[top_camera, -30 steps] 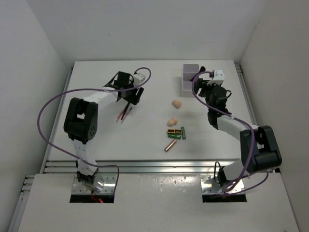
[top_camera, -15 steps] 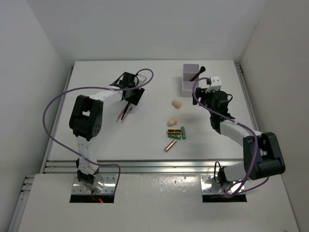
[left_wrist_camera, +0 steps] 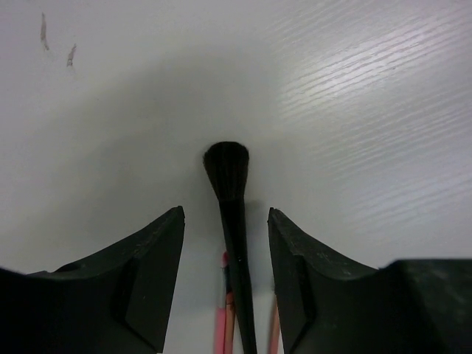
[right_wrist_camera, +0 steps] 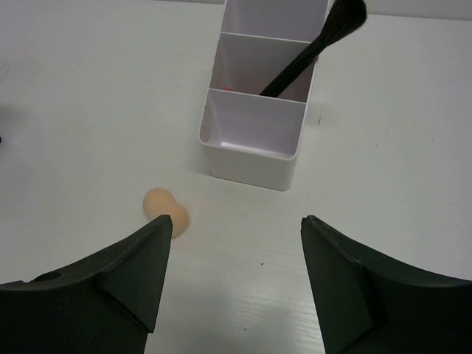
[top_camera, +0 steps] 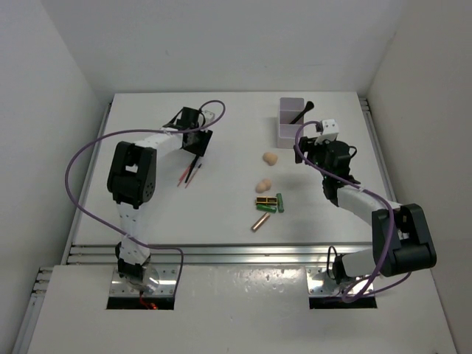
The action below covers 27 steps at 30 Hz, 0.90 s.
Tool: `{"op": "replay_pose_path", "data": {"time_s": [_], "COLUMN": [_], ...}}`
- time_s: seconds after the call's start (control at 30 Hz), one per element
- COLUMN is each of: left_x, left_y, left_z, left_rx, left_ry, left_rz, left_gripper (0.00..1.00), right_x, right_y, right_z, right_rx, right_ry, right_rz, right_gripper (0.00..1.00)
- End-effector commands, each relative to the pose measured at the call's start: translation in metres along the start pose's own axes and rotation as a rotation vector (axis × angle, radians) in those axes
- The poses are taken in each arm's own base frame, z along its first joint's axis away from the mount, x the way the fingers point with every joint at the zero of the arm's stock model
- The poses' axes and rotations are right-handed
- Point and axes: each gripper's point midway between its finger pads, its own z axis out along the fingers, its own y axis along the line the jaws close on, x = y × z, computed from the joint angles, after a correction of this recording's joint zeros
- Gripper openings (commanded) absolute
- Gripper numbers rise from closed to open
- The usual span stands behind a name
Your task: Organize the makeup
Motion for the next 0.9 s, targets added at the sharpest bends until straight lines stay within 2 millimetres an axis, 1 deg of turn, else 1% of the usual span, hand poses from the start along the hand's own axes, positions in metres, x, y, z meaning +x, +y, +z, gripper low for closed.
{"op": "replay_pose_path", "data": {"time_s": [0.0, 0.1, 0.23, 0.27, 0.33, 0.4, 0.47, 0.57, 0.6, 0.67, 0.7, 0.73, 0.77, 0.8, 0.83, 0.87], "left_x": [-0.006, 0.002, 0.006, 0.006, 0.014, 0.014, 0.013, 0.013, 0.017, 0.008, 0.008, 0.008, 0.003, 0.003, 0.002, -0.003], "left_y": [-0.001, -0.005, -0.005, -0.001, -0.002, -0.002, -0.004, -0.007, -0.007, -0.007, -0.007, -0.010, -0.009, -0.010, -0.014, -0.014], "left_z": [0.001, 0.009, 0.012, 0.012, 0.019, 0.019, 0.022, 0.022, 0.025, 0.023, 0.023, 0.023, 0.022, 0.022, 0.022, 0.022], "left_rx": [0.021, 0.045, 0.047, 0.041, 0.044, 0.044, 0.056, 0.065, 0.067, 0.063, 0.063, 0.074, 0.073, 0.073, 0.078, 0.077], "left_ry": [-0.008, 0.010, 0.020, 0.021, 0.040, 0.040, 0.040, 0.040, 0.050, 0.032, 0.031, 0.031, 0.021, 0.021, 0.021, 0.011], "left_rz": [-0.022, -0.009, 0.000, -0.008, -0.009, -0.009, -0.020, -0.043, -0.044, -0.072, -0.072, -0.096, -0.096, -0.106, -0.099, -0.108], "left_gripper": [0.55, 0.55, 0.46, 0.45, 0.40, 0.35, 0.34, 0.28, 0.26, 0.21, 0.20, 0.16, 0.14, 0.11, 0.10, 0.09], "right_x": [-0.024, -0.023, -0.020, -0.022, -0.019, -0.020, -0.021, -0.023, -0.023, -0.024, -0.026, -0.025, -0.025, -0.024, -0.023, -0.024], "right_y": [0.004, 0.004, 0.003, 0.002, 0.001, 0.000, -0.001, -0.003, -0.004, -0.004, -0.004, -0.004, -0.004, -0.004, -0.004, -0.004], "right_z": [-0.001, -0.001, -0.005, -0.005, -0.007, -0.009, -0.011, -0.013, -0.013, -0.014, -0.015, -0.016, -0.016, -0.017, -0.016, -0.017], "right_rx": [-0.025, -0.026, -0.018, -0.014, -0.009, -0.001, 0.005, 0.015, 0.016, 0.018, 0.018, 0.017, 0.015, 0.017, 0.015, 0.015], "right_ry": [-0.071, -0.069, -0.062, -0.065, -0.059, -0.061, -0.064, -0.068, -0.068, -0.069, -0.072, -0.068, -0.069, -0.065, -0.063, -0.066], "right_rz": [-0.021, -0.021, -0.022, -0.022, -0.026, -0.032, -0.037, -0.050, -0.055, -0.058, -0.058, -0.059, -0.059, -0.060, -0.061, -0.059], "right_gripper": [0.71, 0.71, 0.70, 0.70, 0.70, 0.70, 0.70, 0.70, 0.70, 0.70, 0.70, 0.70, 0.70, 0.70, 0.70, 0.70]}}
